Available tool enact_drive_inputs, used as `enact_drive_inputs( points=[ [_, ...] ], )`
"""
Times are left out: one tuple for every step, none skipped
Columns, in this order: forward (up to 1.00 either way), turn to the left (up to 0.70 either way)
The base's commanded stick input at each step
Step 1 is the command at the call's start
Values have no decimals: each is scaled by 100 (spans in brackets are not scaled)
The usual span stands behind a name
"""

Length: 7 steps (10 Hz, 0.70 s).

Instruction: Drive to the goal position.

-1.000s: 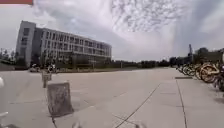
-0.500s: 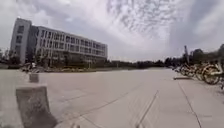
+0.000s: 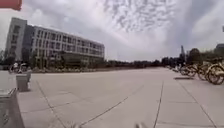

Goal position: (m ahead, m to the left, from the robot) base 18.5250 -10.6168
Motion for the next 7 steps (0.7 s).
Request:
enact_drive_inputs(
  points=[
    [70, -14],
    [70, -14],
    [70, -14],
    [70, -14],
    [70, -14],
    [70, -14],
    [70, -14]
  ],
)
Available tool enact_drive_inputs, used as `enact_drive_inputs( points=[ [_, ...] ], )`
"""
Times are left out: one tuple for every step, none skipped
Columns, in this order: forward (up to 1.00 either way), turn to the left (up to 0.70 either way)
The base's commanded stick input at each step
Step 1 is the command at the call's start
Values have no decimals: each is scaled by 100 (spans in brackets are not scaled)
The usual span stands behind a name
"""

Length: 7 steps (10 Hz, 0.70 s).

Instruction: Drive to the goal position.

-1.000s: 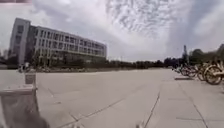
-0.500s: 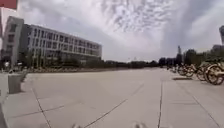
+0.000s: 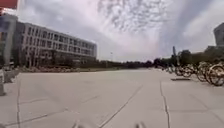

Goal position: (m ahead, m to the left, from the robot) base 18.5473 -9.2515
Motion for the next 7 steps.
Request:
enact_drive_inputs(
  points=[
    [70, -14],
    [70, -14],
    [70, -14],
    [70, -14],
    [70, -14],
    [70, -14],
    [70, -14]
  ],
)
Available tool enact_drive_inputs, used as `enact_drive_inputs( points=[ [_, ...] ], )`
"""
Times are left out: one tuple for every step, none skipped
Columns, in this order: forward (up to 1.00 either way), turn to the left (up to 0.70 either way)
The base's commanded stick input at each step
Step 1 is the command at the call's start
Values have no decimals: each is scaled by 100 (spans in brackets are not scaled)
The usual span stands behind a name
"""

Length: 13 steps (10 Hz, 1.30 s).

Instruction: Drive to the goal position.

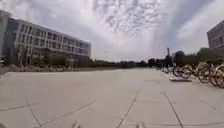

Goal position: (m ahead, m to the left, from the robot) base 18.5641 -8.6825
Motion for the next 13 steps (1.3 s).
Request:
enact_drive_inputs(
  points=[
    [70, -14],
    [70, -14],
    [70, -14],
    [70, -14],
    [70, -14],
    [70, -14],
    [70, -14],
    [70, -14],
    [70, -14],
    [70, -14],
    [70, -14],
    [70, -14],
    [70, -11]
  ],
)
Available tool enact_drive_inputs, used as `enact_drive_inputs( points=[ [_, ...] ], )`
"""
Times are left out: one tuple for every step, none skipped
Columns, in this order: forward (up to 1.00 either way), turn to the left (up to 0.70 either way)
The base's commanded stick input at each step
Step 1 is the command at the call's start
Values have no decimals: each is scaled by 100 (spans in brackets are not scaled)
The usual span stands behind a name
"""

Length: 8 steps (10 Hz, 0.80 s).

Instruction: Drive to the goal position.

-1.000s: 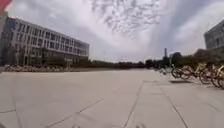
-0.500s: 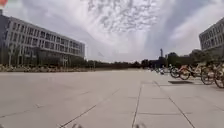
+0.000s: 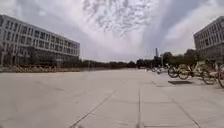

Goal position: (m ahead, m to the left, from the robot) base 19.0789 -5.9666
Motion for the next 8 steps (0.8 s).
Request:
enact_drive_inputs(
  points=[
    [70, -5],
    [70, -1],
    [70, 0],
    [70, 0],
    [70, 0],
    [70, 0],
    [70, 0],
    [70, 0]
  ],
)
